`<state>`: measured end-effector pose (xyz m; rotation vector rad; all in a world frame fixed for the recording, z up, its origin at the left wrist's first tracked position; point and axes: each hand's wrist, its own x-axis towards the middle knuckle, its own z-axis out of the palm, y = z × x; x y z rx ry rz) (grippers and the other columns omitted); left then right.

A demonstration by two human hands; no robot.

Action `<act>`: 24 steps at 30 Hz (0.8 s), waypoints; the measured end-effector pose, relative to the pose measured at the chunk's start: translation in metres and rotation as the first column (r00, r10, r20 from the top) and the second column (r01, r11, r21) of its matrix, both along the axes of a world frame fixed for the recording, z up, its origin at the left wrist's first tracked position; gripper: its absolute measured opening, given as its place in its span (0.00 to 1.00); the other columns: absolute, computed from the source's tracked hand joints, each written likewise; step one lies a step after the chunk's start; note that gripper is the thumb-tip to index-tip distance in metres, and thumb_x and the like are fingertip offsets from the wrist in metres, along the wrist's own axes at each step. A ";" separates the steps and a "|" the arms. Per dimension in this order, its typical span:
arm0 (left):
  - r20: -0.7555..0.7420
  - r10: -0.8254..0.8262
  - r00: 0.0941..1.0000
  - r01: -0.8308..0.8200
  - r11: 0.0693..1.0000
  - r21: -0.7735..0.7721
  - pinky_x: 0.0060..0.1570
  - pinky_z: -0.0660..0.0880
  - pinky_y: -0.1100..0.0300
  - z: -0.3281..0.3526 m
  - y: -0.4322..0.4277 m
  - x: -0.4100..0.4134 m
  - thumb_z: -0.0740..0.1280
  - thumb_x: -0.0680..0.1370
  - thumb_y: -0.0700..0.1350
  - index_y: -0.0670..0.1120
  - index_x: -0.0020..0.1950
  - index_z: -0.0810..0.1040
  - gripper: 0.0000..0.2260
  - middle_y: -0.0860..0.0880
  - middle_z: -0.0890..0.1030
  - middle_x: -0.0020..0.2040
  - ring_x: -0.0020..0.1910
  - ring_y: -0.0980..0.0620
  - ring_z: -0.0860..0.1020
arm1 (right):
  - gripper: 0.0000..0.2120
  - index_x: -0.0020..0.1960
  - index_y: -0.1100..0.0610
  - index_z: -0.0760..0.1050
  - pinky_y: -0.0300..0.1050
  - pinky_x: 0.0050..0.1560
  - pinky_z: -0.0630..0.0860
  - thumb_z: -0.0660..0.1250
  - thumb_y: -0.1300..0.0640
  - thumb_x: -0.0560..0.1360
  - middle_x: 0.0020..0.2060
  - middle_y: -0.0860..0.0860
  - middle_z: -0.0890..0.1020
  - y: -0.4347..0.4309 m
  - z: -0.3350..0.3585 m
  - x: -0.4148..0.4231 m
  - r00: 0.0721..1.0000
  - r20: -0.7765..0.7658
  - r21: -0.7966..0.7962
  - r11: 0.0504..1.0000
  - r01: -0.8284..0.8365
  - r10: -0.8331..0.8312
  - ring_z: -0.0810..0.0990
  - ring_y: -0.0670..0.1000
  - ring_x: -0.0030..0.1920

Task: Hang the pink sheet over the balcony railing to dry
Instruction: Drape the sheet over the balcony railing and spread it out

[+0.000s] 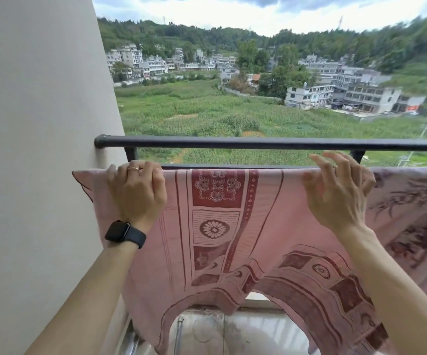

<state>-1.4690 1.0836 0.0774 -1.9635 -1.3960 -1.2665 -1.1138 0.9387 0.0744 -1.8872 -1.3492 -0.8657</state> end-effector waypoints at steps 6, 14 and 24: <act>-0.190 -0.202 0.961 0.201 0.979 -0.024 0.71 0.60 0.42 0.005 -0.035 0.095 0.54 0.82 0.59 0.51 0.63 0.78 0.20 0.48 0.79 0.61 0.62 0.46 0.75 | 0.26 0.65 0.52 0.72 0.66 0.74 0.52 0.48 0.36 0.82 0.65 0.52 0.74 -0.015 -0.008 0.035 0.995 -0.082 -0.019 0.998 -0.053 0.051 0.68 0.56 0.71; -0.077 -0.001 0.997 -0.004 0.998 -0.066 0.73 0.56 0.36 -0.023 -0.064 0.104 0.57 0.80 0.48 0.47 0.68 0.71 0.18 0.44 0.72 0.69 0.73 0.41 0.65 | 0.28 0.78 0.51 0.64 0.60 0.78 0.50 0.58 0.42 0.80 0.77 0.52 0.66 -0.057 -0.035 0.064 0.966 0.099 -0.036 0.971 -0.236 0.238 0.60 0.53 0.78; -0.301 -0.233 0.925 0.207 0.971 -0.118 0.75 0.50 0.41 -0.003 -0.112 0.280 0.55 0.82 0.58 0.51 0.72 0.70 0.21 0.47 0.75 0.67 0.69 0.45 0.70 | 0.25 0.77 0.51 0.63 0.59 0.79 0.50 0.54 0.43 0.83 0.74 0.54 0.68 -0.079 -0.032 0.172 0.997 0.042 -0.004 0.998 -0.062 0.062 0.60 0.57 0.78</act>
